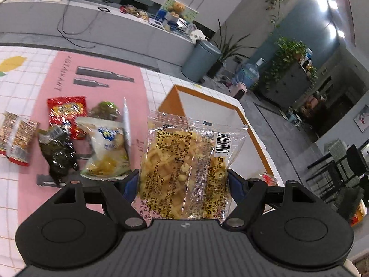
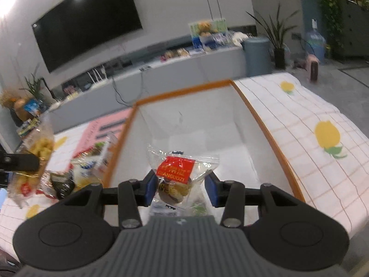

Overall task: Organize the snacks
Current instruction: 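Carry the red-labelled bag into the orange box and open the right gripper while the left lifts the pasta bag, then carry the clear pasta bag into the orange box and open the left gripper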

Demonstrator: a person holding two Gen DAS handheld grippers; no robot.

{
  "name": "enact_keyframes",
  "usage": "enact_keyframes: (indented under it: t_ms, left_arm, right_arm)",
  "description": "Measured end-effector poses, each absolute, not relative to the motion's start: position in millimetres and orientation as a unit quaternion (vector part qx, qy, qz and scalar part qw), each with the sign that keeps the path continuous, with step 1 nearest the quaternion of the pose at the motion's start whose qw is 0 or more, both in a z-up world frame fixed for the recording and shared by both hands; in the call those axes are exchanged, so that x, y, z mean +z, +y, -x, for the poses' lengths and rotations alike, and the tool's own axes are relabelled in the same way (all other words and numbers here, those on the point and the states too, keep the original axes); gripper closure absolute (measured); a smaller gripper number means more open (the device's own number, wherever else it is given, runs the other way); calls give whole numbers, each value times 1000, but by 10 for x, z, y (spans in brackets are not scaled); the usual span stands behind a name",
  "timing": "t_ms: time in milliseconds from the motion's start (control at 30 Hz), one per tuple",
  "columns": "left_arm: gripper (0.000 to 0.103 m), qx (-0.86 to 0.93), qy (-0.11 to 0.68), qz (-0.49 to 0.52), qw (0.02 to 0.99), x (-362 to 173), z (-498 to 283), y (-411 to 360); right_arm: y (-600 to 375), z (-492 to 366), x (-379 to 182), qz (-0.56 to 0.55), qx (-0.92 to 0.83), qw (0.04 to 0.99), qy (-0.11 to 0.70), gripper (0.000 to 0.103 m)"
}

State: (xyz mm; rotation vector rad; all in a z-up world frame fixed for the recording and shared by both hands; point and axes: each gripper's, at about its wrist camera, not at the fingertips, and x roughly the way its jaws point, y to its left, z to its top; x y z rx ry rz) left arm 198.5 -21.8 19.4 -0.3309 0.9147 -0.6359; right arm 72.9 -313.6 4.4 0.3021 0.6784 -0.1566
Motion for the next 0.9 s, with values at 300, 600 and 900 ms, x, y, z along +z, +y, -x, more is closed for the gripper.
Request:
enact_keyframes:
  t_ms: [300,600,900]
  left_arm:
    - [15,-308,435,142,834,140,-1897,-287]
    - [15,-312,441,128,831,157,-1841,-366]
    - [15,-318,443,113,830,192,-1765,-574]
  right_arm:
    - [-3129,-1042,-232,-95,-149,900,399,59]
    - [-3087,-1151,-312,-5,-238,875,421,59]
    - [-3120,-983,-23,-53,-211,907,360,5]
